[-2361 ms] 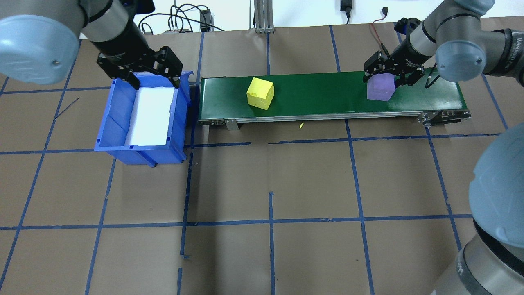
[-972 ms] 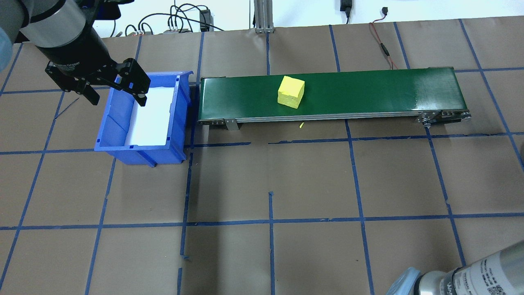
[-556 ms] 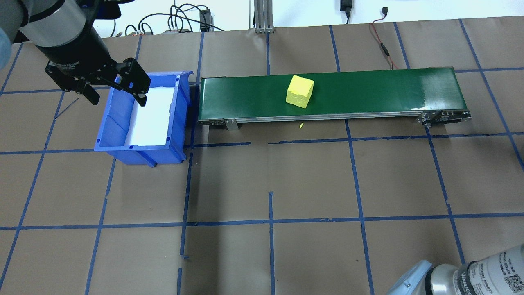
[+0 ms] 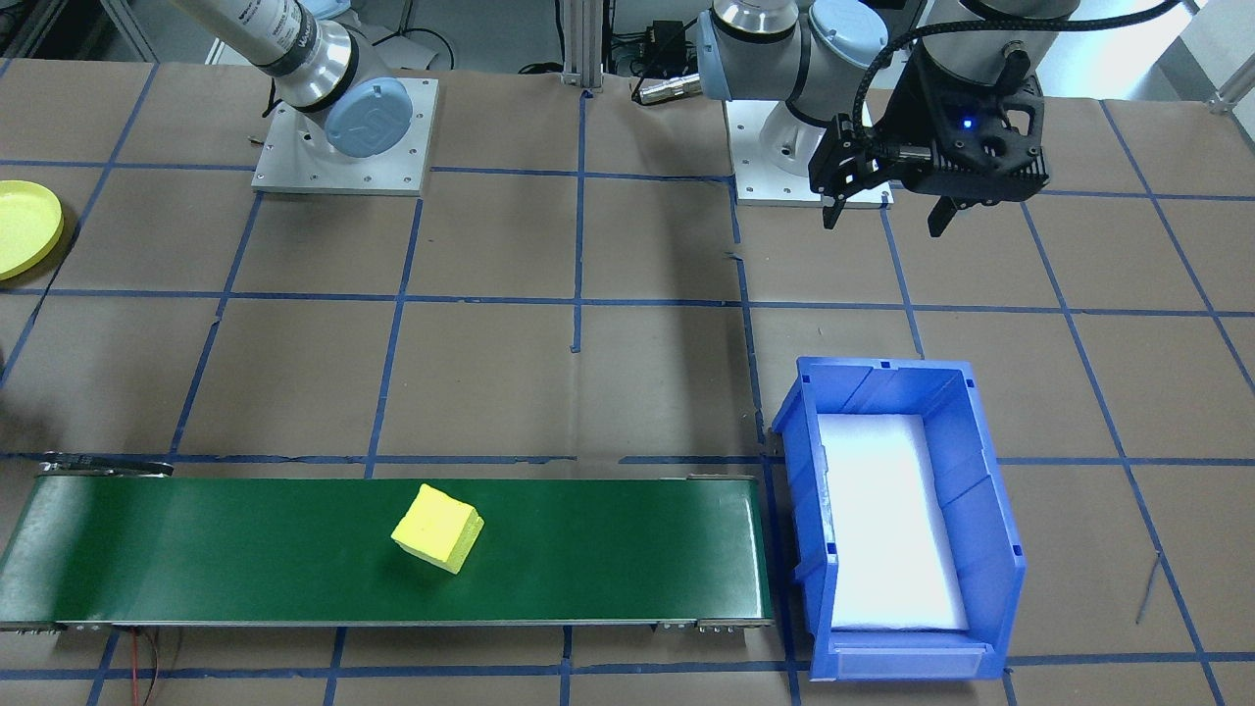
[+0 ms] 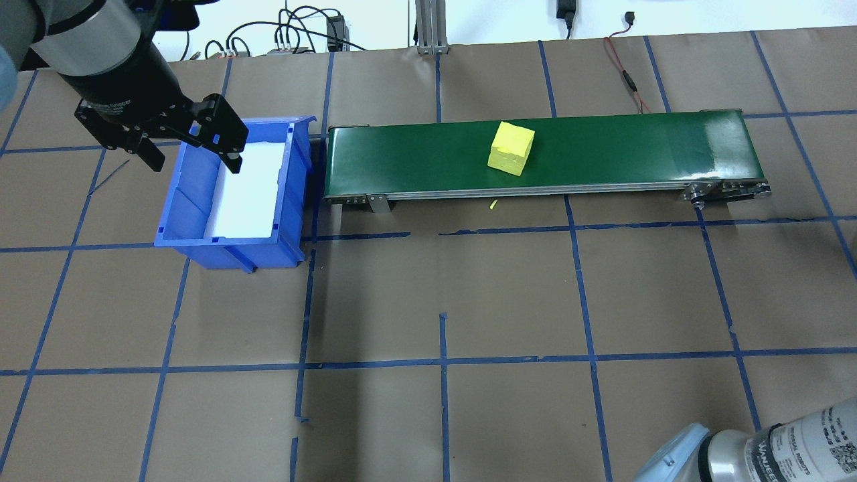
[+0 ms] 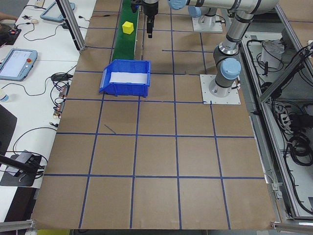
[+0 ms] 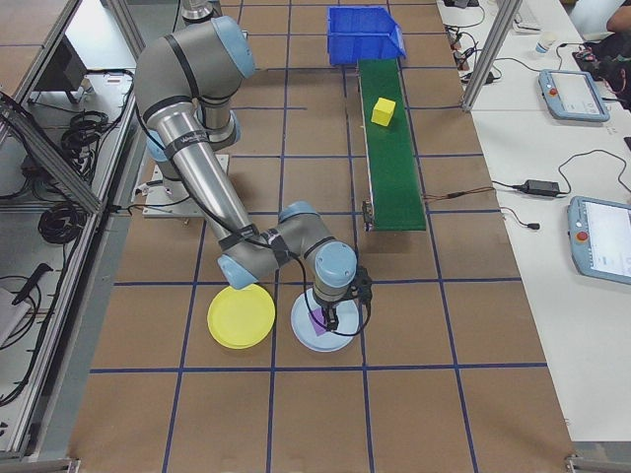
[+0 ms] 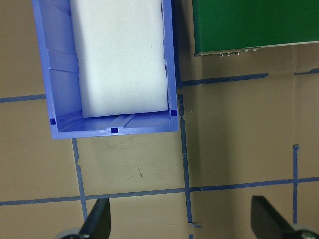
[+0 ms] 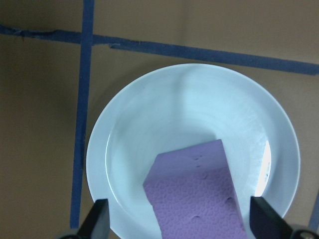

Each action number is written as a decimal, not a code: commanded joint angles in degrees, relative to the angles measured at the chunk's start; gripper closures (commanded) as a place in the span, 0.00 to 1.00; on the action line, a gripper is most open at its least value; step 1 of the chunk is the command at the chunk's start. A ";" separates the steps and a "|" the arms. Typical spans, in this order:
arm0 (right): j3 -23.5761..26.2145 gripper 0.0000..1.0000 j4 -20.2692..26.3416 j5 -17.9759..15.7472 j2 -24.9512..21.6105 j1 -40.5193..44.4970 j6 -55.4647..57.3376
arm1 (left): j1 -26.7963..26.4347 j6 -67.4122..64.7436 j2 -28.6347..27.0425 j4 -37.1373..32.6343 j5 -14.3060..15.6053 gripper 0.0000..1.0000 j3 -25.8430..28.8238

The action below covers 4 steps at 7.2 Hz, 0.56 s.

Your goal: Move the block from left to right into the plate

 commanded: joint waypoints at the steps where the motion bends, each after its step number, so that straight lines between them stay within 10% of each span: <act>1: -0.23 0.00 1.20 3.77 -4.91 2.50 2.78 | -0.02 0.00 0.00 -0.02 -0.06 0.00 -0.16; 4: -0.32 0.00 2.17 4.67 -7.57 22.58 23.95 | 0.07 0.00 0.00 -0.10 -0.06 0.00 -0.25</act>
